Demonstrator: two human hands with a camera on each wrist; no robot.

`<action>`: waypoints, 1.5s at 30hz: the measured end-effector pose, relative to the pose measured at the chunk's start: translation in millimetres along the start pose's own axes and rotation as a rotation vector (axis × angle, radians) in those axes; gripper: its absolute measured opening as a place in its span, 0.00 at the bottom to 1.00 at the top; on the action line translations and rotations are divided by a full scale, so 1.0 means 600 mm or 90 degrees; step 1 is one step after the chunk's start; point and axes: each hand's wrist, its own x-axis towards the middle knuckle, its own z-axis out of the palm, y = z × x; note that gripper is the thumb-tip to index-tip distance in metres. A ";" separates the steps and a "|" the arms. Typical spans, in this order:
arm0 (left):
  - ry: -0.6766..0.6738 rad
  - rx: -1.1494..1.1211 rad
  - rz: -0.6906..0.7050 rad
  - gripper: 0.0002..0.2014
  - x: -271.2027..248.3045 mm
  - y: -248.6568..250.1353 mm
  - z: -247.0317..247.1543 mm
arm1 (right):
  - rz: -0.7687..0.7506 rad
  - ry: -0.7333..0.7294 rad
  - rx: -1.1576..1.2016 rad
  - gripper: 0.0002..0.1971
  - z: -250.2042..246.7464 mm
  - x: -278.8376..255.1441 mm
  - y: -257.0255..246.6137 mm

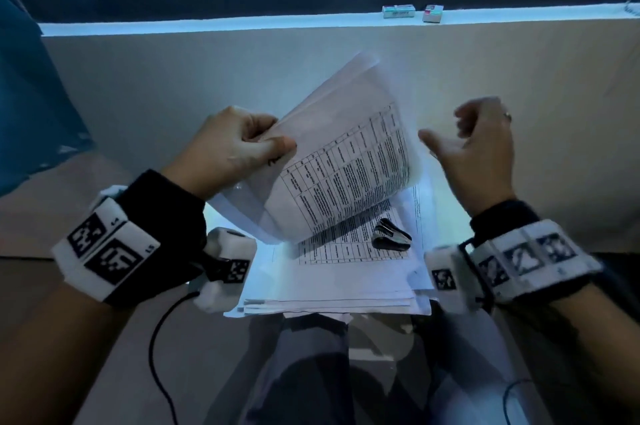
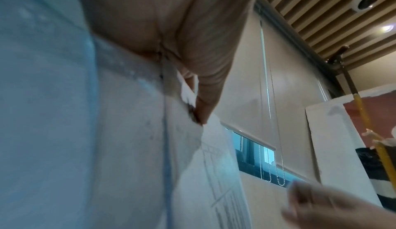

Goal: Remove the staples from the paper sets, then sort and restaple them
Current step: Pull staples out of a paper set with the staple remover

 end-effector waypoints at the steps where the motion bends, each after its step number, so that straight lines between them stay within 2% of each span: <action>1: 0.015 -0.007 -0.005 0.24 -0.001 -0.007 0.007 | -0.003 0.009 -0.026 0.17 0.001 -0.029 -0.005; 2: 0.036 -0.005 -0.010 0.23 -0.002 -0.013 0.013 | 0.006 -0.078 -0.052 0.15 0.006 -0.058 -0.005; 4: 0.070 -0.012 -0.017 0.20 -0.001 -0.020 0.023 | 0.029 -0.410 -0.182 0.18 0.022 -0.105 0.002; 5: 0.078 -0.037 -0.020 0.19 -0.001 -0.019 0.029 | 0.021 -0.540 -0.260 0.23 0.033 -0.121 0.011; 6: 0.080 -0.064 -0.021 0.18 0.000 -0.018 0.033 | 0.002 -0.602 -0.322 0.27 0.044 -0.131 0.020; 7: 0.082 -0.084 -0.016 0.17 -0.001 -0.016 0.038 | -0.016 -0.607 -0.370 0.30 0.055 -0.136 0.026; 10: 0.092 -0.119 -0.018 0.11 -0.007 -0.013 0.055 | -0.052 -0.520 -0.441 0.23 0.075 -0.136 0.039; 12: 0.087 -0.165 -0.029 0.07 -0.012 -0.015 0.063 | -0.028 -0.512 -0.421 0.20 0.079 -0.131 0.049; 18: 0.048 -0.266 -0.123 0.09 -0.016 -0.031 0.074 | 0.124 -0.506 -0.219 0.17 0.039 -0.126 0.027; 22: 0.029 -0.404 -0.181 0.08 -0.024 -0.025 0.079 | 0.222 -0.504 0.019 0.18 -0.030 -0.131 -0.027; 25: -0.001 -0.487 -0.161 0.08 -0.037 -0.008 0.093 | 0.218 -0.472 0.127 0.19 -0.034 -0.146 -0.098; 29: -0.015 -0.541 -0.138 0.08 -0.057 0.006 0.118 | 0.159 -0.395 0.090 0.21 -0.002 -0.169 -0.155; 31: -0.011 -0.570 -0.138 0.08 -0.062 0.006 0.127 | 0.137 -0.340 0.061 0.23 0.007 -0.175 -0.165; 35: -0.005 -0.630 -0.144 0.06 -0.068 0.006 0.141 | 0.143 -0.244 0.117 0.24 0.010 -0.179 -0.169; 45: -0.037 -0.645 -0.133 0.08 -0.067 0.007 0.156 | 0.150 -0.182 0.145 0.23 0.002 -0.181 -0.167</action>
